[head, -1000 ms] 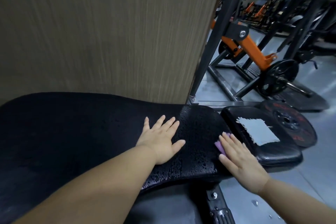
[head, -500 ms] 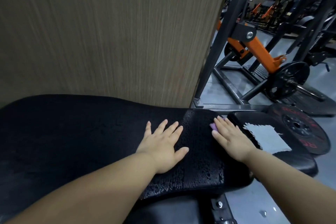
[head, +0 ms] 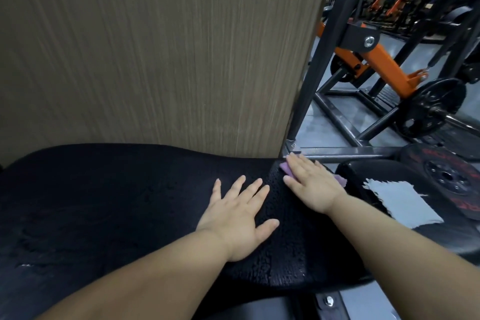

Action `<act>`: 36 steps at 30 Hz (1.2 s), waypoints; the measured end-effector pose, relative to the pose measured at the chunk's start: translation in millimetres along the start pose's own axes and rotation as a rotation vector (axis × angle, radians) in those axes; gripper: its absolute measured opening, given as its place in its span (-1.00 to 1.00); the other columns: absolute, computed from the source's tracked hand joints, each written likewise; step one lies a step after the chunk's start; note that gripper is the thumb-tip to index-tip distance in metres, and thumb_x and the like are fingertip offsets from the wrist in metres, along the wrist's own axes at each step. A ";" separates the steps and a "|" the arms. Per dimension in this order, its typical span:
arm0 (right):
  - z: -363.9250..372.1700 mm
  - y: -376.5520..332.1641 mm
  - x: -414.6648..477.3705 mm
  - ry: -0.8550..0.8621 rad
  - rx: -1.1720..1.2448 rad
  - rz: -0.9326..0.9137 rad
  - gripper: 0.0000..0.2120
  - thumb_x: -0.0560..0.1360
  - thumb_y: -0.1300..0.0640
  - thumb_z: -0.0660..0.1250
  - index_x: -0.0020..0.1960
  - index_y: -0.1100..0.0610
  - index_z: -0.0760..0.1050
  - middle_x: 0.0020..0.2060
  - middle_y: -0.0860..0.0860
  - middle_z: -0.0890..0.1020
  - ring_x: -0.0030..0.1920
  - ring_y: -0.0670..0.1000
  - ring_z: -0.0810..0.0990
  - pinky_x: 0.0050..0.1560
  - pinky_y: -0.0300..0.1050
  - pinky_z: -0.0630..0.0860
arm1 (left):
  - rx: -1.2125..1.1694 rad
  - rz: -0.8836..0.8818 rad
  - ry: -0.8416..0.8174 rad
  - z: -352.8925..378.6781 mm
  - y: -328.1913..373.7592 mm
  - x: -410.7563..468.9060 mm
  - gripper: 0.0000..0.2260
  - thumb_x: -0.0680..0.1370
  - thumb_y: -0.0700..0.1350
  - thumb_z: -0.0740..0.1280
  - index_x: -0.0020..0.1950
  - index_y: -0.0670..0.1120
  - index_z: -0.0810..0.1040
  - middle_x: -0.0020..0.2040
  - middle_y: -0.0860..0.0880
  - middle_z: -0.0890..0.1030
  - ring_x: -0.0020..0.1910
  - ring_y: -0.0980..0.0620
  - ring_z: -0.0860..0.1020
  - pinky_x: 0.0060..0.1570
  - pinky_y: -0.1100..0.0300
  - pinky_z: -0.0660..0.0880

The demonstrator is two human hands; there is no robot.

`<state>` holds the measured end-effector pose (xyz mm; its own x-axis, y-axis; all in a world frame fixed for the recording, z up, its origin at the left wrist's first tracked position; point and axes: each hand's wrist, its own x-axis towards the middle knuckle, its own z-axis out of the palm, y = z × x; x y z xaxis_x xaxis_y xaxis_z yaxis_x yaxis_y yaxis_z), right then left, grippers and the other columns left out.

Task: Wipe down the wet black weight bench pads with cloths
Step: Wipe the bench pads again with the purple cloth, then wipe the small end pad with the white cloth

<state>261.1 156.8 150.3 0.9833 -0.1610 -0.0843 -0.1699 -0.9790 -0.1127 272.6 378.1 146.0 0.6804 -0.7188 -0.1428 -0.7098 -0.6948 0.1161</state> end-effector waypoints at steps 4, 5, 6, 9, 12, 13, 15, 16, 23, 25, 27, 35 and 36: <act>9.9 2.2 -38.2 0.100 0.071 -0.067 -0.47 0.65 -0.07 0.03 0.57 0.03 0.02 0.55 -0.09 0.04 0.53 -0.15 -0.08 0.49 -0.21 -0.15 | 0.001 -0.007 -0.008 -1.6 1.3 -0.9 -0.36 0.58 0.36 -0.14 0.58 0.15 -0.20 0.58 0.20 -0.21 0.55 0.07 -0.30 0.47 -0.20 -0.31; 10.1 2.8 -46.0 0.138 0.095 -0.075 -0.48 0.64 -0.05 0.05 0.56 0.03 0.06 0.54 -0.09 0.07 0.53 -0.16 -0.04 0.48 -0.24 -0.14 | -0.003 -0.008 -0.010 -2.4 2.0 -1.3 -0.37 0.58 0.36 -0.14 0.58 0.15 -0.20 0.58 0.20 -0.22 0.55 0.07 -0.30 0.47 -0.20 -0.31; 10.3 3.6 -53.2 0.178 0.119 -0.076 -0.50 0.64 -0.02 0.08 0.55 0.03 0.11 0.53 -0.09 0.11 0.53 -0.15 0.02 0.46 -0.28 -0.11 | -0.006 -0.008 -0.010 -3.0 2.4 -1.4 -0.37 0.58 0.36 -0.14 0.58 0.15 -0.20 0.57 0.20 -0.22 0.55 0.08 -0.30 0.47 -0.19 -0.31; 13.3 5.6 -68.8 0.340 0.116 -0.101 -0.64 0.58 0.11 0.26 0.36 0.09 0.47 0.35 -0.04 0.48 0.36 -0.04 0.45 0.36 -0.23 0.26 | -0.009 -0.010 -0.014 -4.7 2.2 -1.7 -0.35 0.55 0.37 -0.17 0.58 0.15 -0.20 0.57 0.21 -0.22 0.55 0.08 -0.30 0.48 -0.18 -0.31; 12.3 10.3 -79.0 0.391 0.088 -0.096 -0.79 0.55 0.12 0.28 0.14 0.05 0.61 0.06 -0.03 0.67 0.07 0.02 0.64 0.08 -0.07 0.56 | 0.002 -0.016 -0.023 -4.5 1.8 -0.6 -0.29 0.46 0.39 -0.26 0.57 0.16 -0.22 0.57 0.21 -0.24 0.54 0.08 -0.30 0.48 -0.18 -0.31; 8.3 11.9 -82.6 0.384 0.188 -0.031 -0.80 0.57 0.11 0.25 0.12 0.00 0.61 0.04 -0.08 0.67 0.07 -0.03 0.63 0.08 -0.12 0.52 | 0.006 -0.017 -0.024 -4.6 2.3 -0.4 -0.28 0.45 0.40 -0.28 0.57 0.16 -0.23 0.57 0.21 -0.24 0.54 0.08 -0.31 0.48 -0.18 -0.31; -3.2 22.6 -86.9 0.482 0.492 0.201 -0.80 0.55 0.12 0.24 -0.12 -0.06 0.62 -0.19 -0.15 0.66 -0.12 -0.06 0.58 -0.11 -0.19 0.45 | 0.001 -0.020 -0.039 -5.1 4.1 -0.1 -0.26 0.44 0.43 -0.29 0.57 0.16 -0.24 0.56 0.21 -0.25 0.54 0.09 -0.32 0.48 -0.18 -0.32; -8.9 30.7 -88.0 0.575 0.646 0.335 -0.75 0.53 0.12 0.23 -0.30 -0.03 0.53 -0.37 -0.12 0.56 -0.25 -0.01 0.48 -0.24 -0.13 0.38 | -0.008 -0.023 -0.051 -5.5 4.9 -0.3 -0.23 0.41 0.45 -0.30 0.57 0.16 -0.25 0.56 0.21 -0.26 0.54 0.08 -0.32 0.47 -0.18 -0.33; -44.5 98.8 -118.6 0.942 1.020 0.802 -0.80 0.37 0.02 0.17 -0.35 0.11 0.28 -0.42 0.07 0.26 -0.34 0.03 0.21 -0.32 -0.04 0.15 | -0.035 -0.027 -0.102 -14.0 30.4 9.6 -0.33 0.56 0.38 -0.13 0.59 0.13 -0.20 0.56 0.20 -0.25 0.54 -0.04 -0.33 0.45 -0.25 -0.34; -51.8 116.0 -125.9 0.961 0.730 0.805 -0.71 0.41 0.00 0.12 -0.33 0.21 0.25 -0.45 0.03 0.28 -0.33 0.07 0.25 -0.35 -0.03 0.19 | -0.064 0.074 -0.111 -15.1 55.4 21.4 -0.36 0.57 0.38 -0.13 0.59 0.16 -0.16 0.57 0.20 -0.22 0.54 0.03 -0.32 0.44 -0.25 -0.35; -56.0 121.6 -125.5 0.904 0.543 0.819 -0.69 0.52 -0.03 0.13 -0.30 0.12 0.42 -0.43 0.04 0.42 -0.27 0.12 0.36 -0.32 -0.03 0.27 | -0.067 0.147 -0.116 -12.4 78.7 35.2 -0.37 0.58 0.37 -0.14 0.59 0.16 -0.14 0.58 0.19 -0.21 0.54 0.07 -0.32 0.43 -0.25 -0.37; -15.0 113.5 -101.2 0.483 0.159 0.567 -0.64 0.47 -0.23 0.20 -0.08 -0.01 0.64 -0.25 0.07 0.59 -0.06 0.12 0.55 -0.20 -0.09 0.39 | -0.003 0.155 -0.049 2.3 97.9 51.8 -0.36 0.56 0.38 -0.17 0.58 0.17 -0.20 0.58 0.19 -0.23 0.53 0.05 -0.35 0.43 -0.25 -0.37; -15.9 113.8 -103.2 0.494 0.201 0.562 -0.63 0.45 -0.25 0.24 -0.09 0.01 0.64 -0.27 0.06 0.56 -0.08 0.11 0.54 -0.20 -0.09 0.38 | -0.001 0.156 -0.049 2.1 98.2 51.6 -0.36 0.56 0.38 -0.17 0.58 0.17 -0.20 0.57 0.19 -0.23 0.53 0.05 -0.35 0.43 -0.25 -0.37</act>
<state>141.3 60.0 161.9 0.6521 -0.7105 0.2644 -0.6142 -0.6996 -0.3650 237.6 272.8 148.0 0.5523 -0.8161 -0.1704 -0.8059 -0.5749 0.1415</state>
